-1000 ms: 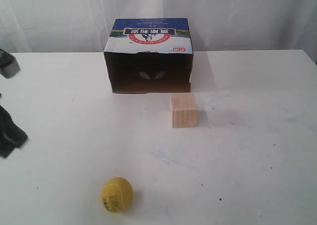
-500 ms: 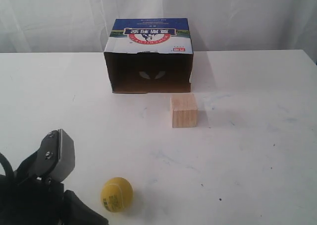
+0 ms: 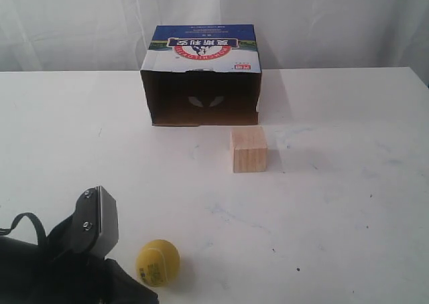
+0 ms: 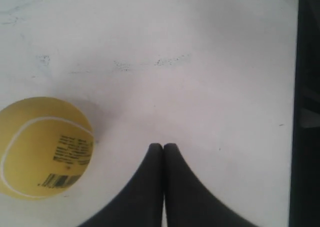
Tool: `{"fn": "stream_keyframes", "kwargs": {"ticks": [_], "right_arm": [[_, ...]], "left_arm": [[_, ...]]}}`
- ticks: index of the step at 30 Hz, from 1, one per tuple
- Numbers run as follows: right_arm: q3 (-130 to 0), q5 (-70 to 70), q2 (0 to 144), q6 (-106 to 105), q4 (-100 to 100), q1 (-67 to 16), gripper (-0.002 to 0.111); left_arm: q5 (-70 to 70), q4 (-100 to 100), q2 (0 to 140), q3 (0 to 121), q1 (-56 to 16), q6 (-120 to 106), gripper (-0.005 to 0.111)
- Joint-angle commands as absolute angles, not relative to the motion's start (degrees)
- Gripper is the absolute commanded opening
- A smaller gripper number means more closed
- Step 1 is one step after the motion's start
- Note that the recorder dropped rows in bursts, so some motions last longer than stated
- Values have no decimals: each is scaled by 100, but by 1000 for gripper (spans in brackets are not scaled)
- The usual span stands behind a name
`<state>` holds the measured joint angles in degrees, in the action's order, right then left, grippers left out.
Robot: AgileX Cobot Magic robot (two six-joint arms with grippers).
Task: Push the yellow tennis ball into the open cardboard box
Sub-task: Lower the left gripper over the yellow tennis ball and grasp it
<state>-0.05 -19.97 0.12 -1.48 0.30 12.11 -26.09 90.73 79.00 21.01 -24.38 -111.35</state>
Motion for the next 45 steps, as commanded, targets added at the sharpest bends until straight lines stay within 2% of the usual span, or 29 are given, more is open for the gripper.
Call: {"fn": "stream_keyframes", "kwargs": {"ticks": [1,26,45], "right_arm": [[0,-1972,0,-128,42,1236,0],[0,-1972,0,-128,42,1236,0],[0,-1972,0,30,41,1236,0]], "left_arm": [[-2763,9527,8130,2046,-2470,-11585,0],[-1860,9945,8410,2409,-2470,-12107,0],[-2066,9895,8697,2642,-2470,-12107,0]]}}
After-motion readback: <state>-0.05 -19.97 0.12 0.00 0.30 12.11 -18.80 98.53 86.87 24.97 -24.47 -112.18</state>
